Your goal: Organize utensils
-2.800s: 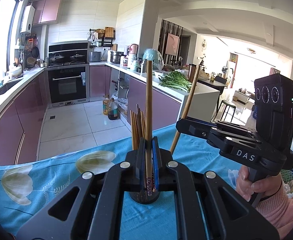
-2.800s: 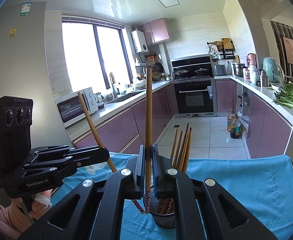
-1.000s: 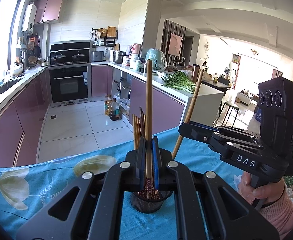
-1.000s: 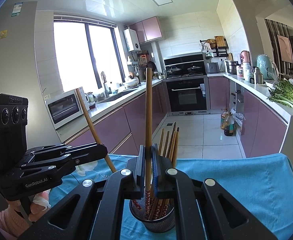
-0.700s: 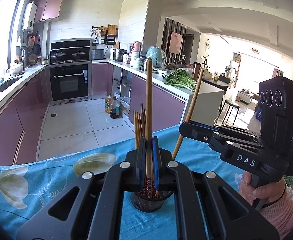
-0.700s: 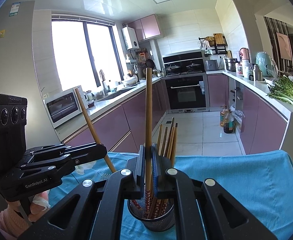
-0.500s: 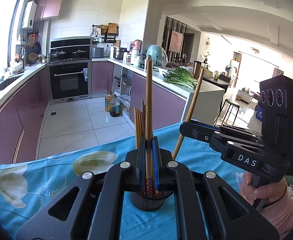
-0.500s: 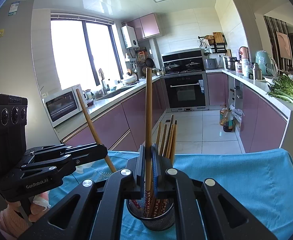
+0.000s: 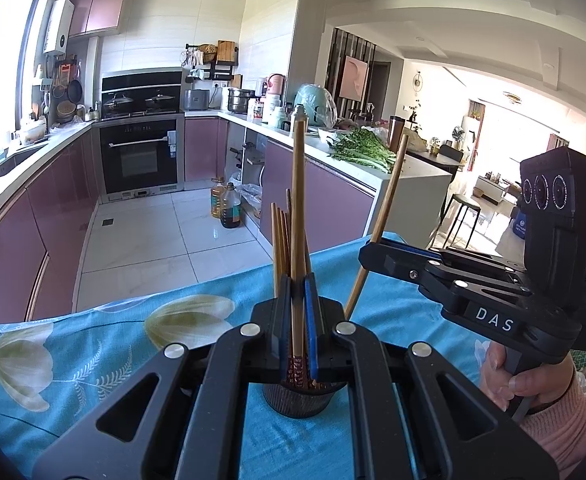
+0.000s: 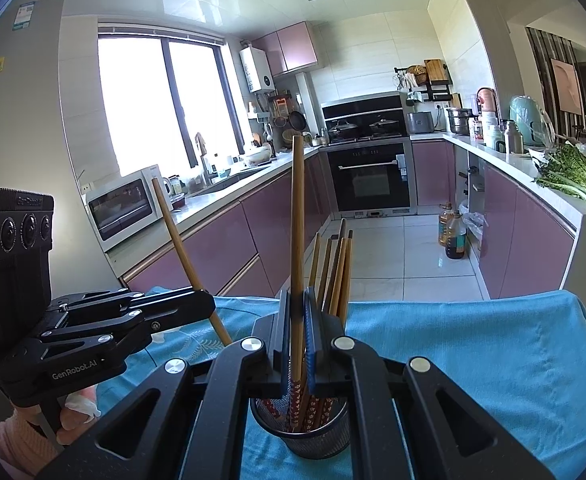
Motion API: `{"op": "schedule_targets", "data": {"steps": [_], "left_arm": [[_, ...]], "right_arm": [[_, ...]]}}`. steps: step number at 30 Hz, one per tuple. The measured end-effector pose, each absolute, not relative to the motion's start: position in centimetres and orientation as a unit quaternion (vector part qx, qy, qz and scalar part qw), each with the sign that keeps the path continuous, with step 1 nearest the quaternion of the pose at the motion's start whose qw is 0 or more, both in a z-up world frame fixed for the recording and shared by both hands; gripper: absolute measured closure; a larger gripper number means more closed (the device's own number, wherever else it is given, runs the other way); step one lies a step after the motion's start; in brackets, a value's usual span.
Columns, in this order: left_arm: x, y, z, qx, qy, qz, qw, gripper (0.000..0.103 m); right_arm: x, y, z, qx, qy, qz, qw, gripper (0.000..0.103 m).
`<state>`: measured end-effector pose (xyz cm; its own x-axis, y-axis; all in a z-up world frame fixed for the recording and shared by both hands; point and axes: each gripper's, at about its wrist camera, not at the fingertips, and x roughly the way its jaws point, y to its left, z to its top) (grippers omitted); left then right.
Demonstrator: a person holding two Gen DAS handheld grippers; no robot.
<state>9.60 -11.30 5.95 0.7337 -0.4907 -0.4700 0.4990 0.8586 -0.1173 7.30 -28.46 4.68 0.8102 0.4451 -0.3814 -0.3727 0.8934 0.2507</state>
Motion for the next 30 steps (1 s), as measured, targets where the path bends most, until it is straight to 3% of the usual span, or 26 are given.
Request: {"op": "schedule_targets", "data": {"steps": [30], "left_arm": [[9.9,-11.5,5.5,0.016,0.272,-0.266,0.925,0.096]], "right_arm": [[8.5,-28.8,3.4,0.086,0.240,0.217,0.942,0.097]]}}
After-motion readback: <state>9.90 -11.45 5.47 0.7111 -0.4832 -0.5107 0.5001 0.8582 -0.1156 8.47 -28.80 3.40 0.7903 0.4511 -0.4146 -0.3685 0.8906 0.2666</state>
